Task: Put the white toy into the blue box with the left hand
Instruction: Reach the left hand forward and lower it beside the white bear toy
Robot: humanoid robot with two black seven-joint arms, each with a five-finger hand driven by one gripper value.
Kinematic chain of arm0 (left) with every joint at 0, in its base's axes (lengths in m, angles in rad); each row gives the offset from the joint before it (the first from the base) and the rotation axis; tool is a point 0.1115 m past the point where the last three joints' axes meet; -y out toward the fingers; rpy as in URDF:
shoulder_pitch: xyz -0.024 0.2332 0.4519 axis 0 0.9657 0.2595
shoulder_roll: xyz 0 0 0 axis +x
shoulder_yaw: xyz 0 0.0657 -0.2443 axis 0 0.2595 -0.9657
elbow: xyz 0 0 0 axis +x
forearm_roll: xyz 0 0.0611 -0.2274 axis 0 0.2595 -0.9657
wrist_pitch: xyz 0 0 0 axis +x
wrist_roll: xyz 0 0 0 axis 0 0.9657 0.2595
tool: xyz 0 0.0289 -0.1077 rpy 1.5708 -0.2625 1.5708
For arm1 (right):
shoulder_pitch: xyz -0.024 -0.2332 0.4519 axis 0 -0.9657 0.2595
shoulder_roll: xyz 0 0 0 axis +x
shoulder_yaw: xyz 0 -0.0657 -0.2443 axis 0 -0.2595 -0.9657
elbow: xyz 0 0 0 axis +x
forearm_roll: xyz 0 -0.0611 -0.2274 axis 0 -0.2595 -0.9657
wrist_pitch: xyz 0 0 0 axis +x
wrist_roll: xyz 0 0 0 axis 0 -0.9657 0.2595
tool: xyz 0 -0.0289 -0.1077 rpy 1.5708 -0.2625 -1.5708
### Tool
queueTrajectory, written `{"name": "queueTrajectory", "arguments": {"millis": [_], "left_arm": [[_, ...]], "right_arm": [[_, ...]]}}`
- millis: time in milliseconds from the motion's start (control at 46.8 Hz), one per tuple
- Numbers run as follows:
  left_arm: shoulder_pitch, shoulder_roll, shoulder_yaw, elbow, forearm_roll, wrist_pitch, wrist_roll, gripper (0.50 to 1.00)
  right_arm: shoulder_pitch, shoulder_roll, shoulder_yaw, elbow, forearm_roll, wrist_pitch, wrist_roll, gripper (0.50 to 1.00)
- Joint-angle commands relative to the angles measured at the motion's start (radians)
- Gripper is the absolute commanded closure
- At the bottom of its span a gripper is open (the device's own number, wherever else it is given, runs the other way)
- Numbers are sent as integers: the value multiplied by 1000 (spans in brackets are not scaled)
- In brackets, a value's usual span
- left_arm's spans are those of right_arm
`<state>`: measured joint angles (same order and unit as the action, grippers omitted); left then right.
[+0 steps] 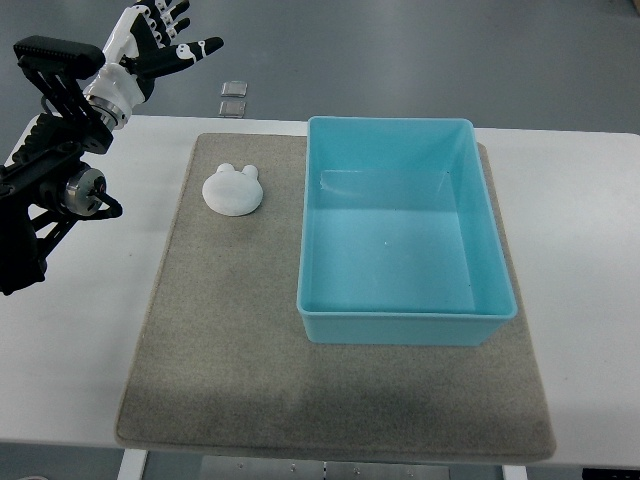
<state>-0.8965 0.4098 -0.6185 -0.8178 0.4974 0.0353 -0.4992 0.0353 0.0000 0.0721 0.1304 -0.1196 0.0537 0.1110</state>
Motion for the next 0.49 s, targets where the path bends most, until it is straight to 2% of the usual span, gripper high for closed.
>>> {"name": "queueTrajectory", "arguments": {"millis": [0,107,299,470], "left_arm": [[-4,1,2,-9,18,-9,7,501],[-7,6,54,-12,36,-15,10,506],[-82,55,319,-4,187,3,11,508],[-99,92,350,-9,246,69,10,506]], "right_arm": [[0,0,0,0,0,0,1,564],[0,0,0,0,0,0,1,564],[0,0,0,0,0,0,1,564],[0,0,0,0,0,0,-1,564]]}}
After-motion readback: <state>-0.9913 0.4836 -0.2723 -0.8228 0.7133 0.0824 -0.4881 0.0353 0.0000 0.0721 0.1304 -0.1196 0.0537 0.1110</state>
